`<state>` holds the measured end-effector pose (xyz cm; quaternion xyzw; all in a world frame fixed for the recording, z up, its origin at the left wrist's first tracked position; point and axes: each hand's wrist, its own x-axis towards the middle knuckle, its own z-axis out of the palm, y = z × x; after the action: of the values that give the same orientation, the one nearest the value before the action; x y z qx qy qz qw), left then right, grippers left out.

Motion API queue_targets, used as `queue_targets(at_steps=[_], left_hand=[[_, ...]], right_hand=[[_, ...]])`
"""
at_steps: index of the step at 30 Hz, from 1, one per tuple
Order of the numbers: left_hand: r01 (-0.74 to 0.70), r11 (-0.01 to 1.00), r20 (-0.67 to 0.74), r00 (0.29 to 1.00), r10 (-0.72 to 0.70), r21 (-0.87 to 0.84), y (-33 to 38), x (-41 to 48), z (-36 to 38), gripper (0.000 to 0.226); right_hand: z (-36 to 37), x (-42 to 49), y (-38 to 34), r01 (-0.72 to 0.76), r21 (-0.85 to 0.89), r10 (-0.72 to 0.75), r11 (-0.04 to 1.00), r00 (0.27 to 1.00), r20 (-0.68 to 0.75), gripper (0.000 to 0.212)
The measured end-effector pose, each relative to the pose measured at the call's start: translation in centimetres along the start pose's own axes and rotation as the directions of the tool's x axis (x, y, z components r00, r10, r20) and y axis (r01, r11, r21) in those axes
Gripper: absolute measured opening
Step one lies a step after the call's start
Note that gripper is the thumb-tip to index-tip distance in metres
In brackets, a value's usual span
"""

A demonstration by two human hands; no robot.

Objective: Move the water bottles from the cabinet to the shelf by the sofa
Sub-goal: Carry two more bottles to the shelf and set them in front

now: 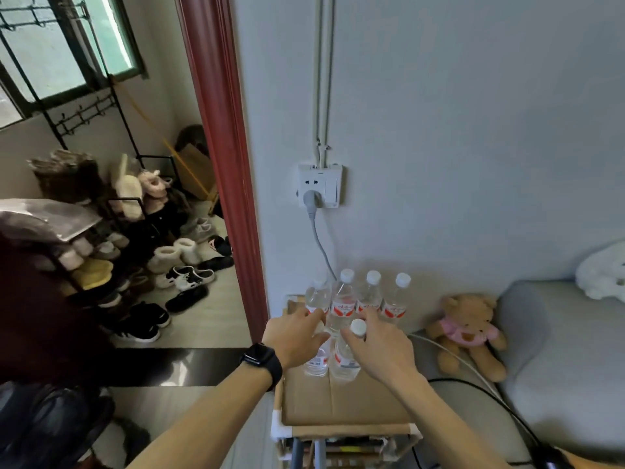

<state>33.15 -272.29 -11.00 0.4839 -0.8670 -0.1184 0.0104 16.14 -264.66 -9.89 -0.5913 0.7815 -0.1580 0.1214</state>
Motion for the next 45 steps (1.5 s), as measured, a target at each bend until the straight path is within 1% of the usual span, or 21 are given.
queue_targets(at_steps=[5, 11, 13, 16, 19, 21, 24, 26, 29, 31, 34, 37, 39, 45], left_hand=[[-0.049, 0.999, 0.036, 0.998, 0.049, -0.018, -0.7, 2.1, -0.7, 0.044], [-0.102, 0.993, 0.100, 0.989, 0.108, -0.065, -1.6, 2.9, -1.6, 0.047], [-0.112, 0.992, 0.112, 0.987, 0.118, -0.062, -1.8, 3.0, -1.6, 0.046], [-0.094, 0.995, 0.112, 0.989, 0.097, -0.029, -2.0, 3.1, -1.7, 0.041], [-0.051, 0.998, 0.093, 0.995, 0.048, 0.037, -2.2, 2.9, -1.7, 0.046], [-0.027, 0.997, 0.066, 0.998, 0.022, 0.071, -2.4, 2.8, -1.4, 0.051], [0.000, 0.997, 0.014, 1.000, -0.001, 0.083, -2.7, 2.7, -0.7, 0.053], [-0.022, 0.999, 0.013, 1.000, 0.021, 0.042, -2.9, 2.5, -0.5, 0.052], [-0.094, 0.994, 0.088, 0.991, 0.098, -0.052, -3.4, 2.3, -0.6, 0.048], [-0.121, 0.991, 0.082, 0.989, 0.125, -0.056, -3.7, 2.4, -0.8, 0.044], [-0.099, 0.993, 0.027, 0.995, 0.101, -0.056, -3.5, 2.3, -0.6, 0.044], [-0.044, 0.994, -0.001, 0.999, 0.044, -0.104, -3.0, 2.2, -0.2, 0.044], [-0.023, 0.990, -0.009, 1.000, 0.022, -0.137, -2.9, 2.3, 0.0, 0.044], [-0.030, 0.984, -0.033, 0.999, 0.024, -0.175, -2.3, 2.3, 0.8, 0.044]], right_hand=[[1.0, 2.5, 0.6, 0.091, -0.068, -0.089, 0.993, 0.995, 0.037, 0.051], [0.6, 3.5, 2.9, 0.053, -0.135, -0.048, 0.989, 0.998, 0.039, 0.066], [0.3, 3.5, 3.5, 0.053, -0.161, -0.049, 0.985, 0.998, 0.028, 0.063], [0.1, 3.7, 3.6, 0.132, -0.204, -0.121, 0.970, 0.990, 0.068, 0.052], [0.4, 3.8, 3.6, 0.201, -0.134, -0.180, 0.970, 0.971, 0.158, 0.046], [0.2, 4.0, 3.7, 0.226, -0.146, -0.198, 0.963, 0.963, 0.185, 0.044], [-0.1, 4.1, 3.8, 0.238, -0.132, -0.206, 0.962, 0.954, 0.217, 0.045], [-0.4, 4.0, 3.7, 0.222, -0.142, -0.188, 0.965, 0.957, 0.219, 0.048], [-0.7, 4.1, 3.7, 0.158, -0.202, -0.125, 0.967, 0.978, 0.168, 0.059], [-0.7, 4.0, 3.7, 0.140, -0.215, -0.107, 0.966, 0.981, 0.161, 0.059], [-0.5, 3.8, 3.6, 0.175, -0.190, -0.128, 0.966, 0.963, 0.237, 0.049], [-0.4, 3.9, 3.4, 0.193, -0.162, -0.140, 0.968, 0.946, 0.292, 0.040], [-0.5, 4.1, 3.2, 0.186, -0.143, -0.136, 0.972, 0.943, 0.304, 0.040], [-0.5, 4.4, 3.4, 0.176, -0.111, -0.131, 0.978, 0.936, 0.327, 0.044]])
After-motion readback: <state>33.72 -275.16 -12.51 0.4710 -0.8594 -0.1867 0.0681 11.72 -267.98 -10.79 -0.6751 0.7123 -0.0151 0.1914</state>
